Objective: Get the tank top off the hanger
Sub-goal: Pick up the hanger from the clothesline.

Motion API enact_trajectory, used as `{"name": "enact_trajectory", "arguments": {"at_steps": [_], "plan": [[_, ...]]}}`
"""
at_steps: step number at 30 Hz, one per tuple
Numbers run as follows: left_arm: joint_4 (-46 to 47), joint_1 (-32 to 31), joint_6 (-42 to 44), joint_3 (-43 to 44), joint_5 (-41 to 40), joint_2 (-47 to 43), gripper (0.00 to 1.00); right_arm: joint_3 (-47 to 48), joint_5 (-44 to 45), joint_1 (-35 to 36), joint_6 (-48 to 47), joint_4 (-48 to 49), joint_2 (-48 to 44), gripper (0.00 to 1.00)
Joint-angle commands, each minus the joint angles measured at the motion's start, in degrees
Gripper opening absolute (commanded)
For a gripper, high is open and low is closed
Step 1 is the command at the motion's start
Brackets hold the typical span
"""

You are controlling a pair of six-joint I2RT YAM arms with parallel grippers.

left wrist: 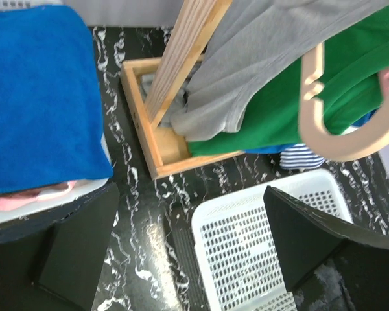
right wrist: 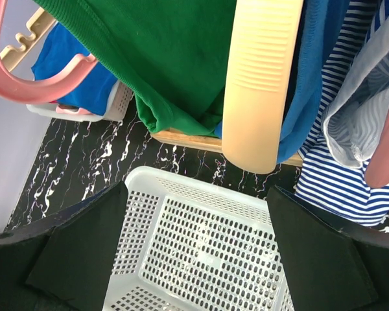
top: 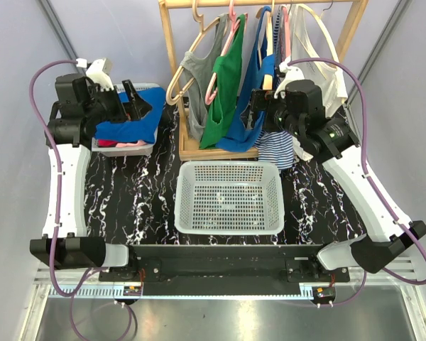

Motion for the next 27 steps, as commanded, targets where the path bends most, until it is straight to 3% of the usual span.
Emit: {"name": "enact_trajectory", "arguments": {"at_steps": [1,4,10,11,16,27], "plan": [[6.58,-0.12,-3.67,0.67,4.78,-1.74,0.99,-0.45,-0.88,0.77,0.42,1.63,-1.43,1.00],[10.00,-1.09,-5.17,3.65,8.75,-0.07,0.99,-2.29,-1.15,1.47,-0.11,3.48,-2.31,1.00],[8.71,-7.41,-1.57,22.18,-0.99,8.28,0.99,-2.47,-1.24,2.27,-0.90,4.53,-2.75,1.00],[8.27,-8.12,-1.39,24.99,-2.57,9.68,0.99,-2.65,-1.32,2.36,-0.81,4.88,-2.84,0.95],[8.26,-10.49,-2.70,41.68,-2.15,20.39,0.99,-3.62,-1.59,2.80,-0.55,5.33,-3.19,0.89],[16.60,-16.47,-0.33,47.96,-5.57,31.93,0.99,-7.13,-1.94,4.38,0.59,6.64,-4.77,0.86]]}}
